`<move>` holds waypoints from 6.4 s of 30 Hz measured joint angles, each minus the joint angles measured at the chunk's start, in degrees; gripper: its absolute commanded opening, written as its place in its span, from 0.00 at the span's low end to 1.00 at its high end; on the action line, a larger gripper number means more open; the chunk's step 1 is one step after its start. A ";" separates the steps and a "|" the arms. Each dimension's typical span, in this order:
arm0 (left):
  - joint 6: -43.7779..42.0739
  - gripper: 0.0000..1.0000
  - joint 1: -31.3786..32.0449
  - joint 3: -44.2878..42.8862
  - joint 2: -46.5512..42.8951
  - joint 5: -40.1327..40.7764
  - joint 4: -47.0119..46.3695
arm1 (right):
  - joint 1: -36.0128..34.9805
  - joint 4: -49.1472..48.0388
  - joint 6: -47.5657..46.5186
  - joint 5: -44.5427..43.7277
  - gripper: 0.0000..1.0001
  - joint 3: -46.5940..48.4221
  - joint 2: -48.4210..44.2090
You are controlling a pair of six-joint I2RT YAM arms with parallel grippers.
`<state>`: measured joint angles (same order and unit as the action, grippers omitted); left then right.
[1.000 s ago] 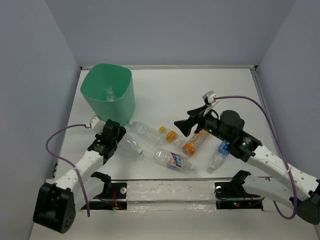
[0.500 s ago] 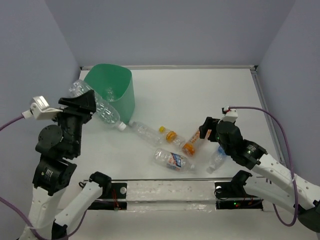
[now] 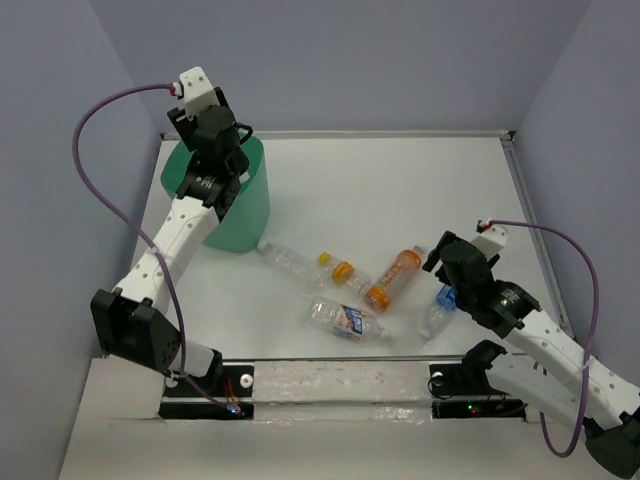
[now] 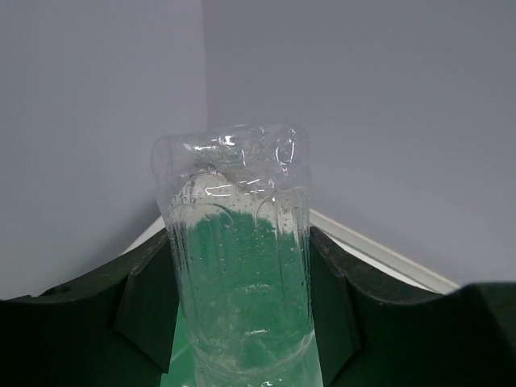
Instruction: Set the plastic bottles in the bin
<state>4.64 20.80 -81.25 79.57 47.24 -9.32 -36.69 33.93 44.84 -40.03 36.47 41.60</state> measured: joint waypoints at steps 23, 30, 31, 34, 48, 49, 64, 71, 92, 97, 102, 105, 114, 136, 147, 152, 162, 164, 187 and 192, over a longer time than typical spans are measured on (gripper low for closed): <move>-5.11 0.99 -3.89 8.44 2.86 -0.44 -15.13 | 20.33 4.59 5.90 1.75 0.93 -1.20 10.86; 1.53 0.99 0.96 8.41 -6.45 -7.13 -7.50 | 24.22 -3.85 5.70 10.21 0.91 -1.73 21.62; 3.23 0.99 2.08 8.37 -9.31 -9.20 -5.86 | 24.39 -4.59 5.73 10.82 0.90 -1.79 23.23; 7.08 0.99 5.03 8.37 -17.66 -15.50 -3.23 | 24.68 -6.69 5.79 12.61 0.86 -2.05 27.19; 12.52 0.99 6.12 22.53 -41.33 -25.42 6.29 | 24.68 -8.79 6.49 13.53 0.53 -3.54 24.39; 12.76 0.99 6.12 24.02 -42.64 -26.16 7.30 | 24.68 -8.41 6.40 13.53 0.52 -3.56 24.11; 11.72 0.99 6.12 30.03 -56.30 -27.98 13.51 | 23.69 2.86 -2.86 17.88 0.45 13.75 4.15; 10.40 0.99 6.14 29.62 -66.51 -21.27 14.14 | -0.52 -4.37 -7.52 19.41 0.46 34.97 21.73; 20.00 0.99 6.14 37.94 -68.06 -23.93 27.85 | -13.97 -41.16 -28.50 28.94 0.45 103.32 82.97; 23.98 0.99 6.14 38.64 -68.06 -26.86 30.21 | -13.90 -50.60 -27.87 30.82 0.42 106.75 88.28; 28.70 0.99 6.14 42.10 -68.13 -30.25 30.86 | -13.90 -56.06 -27.02 31.06 0.43 115.51 98.12; 31.19 0.99 6.14 43.67 -68.13 -31.98 32.96 | -13.90 -57.55 -25.97 31.58 0.61 113.02 100.15; 36.20 0.99 6.14 47.28 -64.35 -37.77 31.43 | -13.90 -54.10 -24.46 34.53 0.94 110.64 101.15; 46.53 0.99 15.56 54.97 -29.16 -30.93 12.37 | -11.02 -43.45 -30.47 36.35 0.99 27.71 30.86; 56.04 0.99 17.00 52.13 -13.66 -21.90 7.39 | -11.02 -36.98 -26.82 39.98 0.99 7.96 18.25; 58.34 0.99 17.00 49.66 -8.50 -20.65 4.15 | -11.02 -36.96 -25.31 41.77 0.99 3.37 16.52; 60.54 0.87 17.00 45.64 2.47 -17.14 3.93 | -11.02 -36.85 -23.82 43.25 0.99 -2.51 11.37; 60.92 0.78 17.00 45.64 2.93 -16.31 4.02 | -11.02 -36.70 -23.80 42.77 0.99 -2.71 9.79; 54.55 0.51 36.72 32.20 -17.99 -1.16 21.42 | -11.02 -26.91 -11.61 20.26 0.98 -7.13 3.30; 43.93 0.54 37.86 20.96 -19.69 7.23 22.97 | -11.02 -24.55 -7.13 14.10 0.97 -9.31 2.99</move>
<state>48.58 58.65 -60.29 59.88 54.48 13.65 -47.70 9.39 37.71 -25.93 27.16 44.60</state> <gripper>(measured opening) 0.709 0.980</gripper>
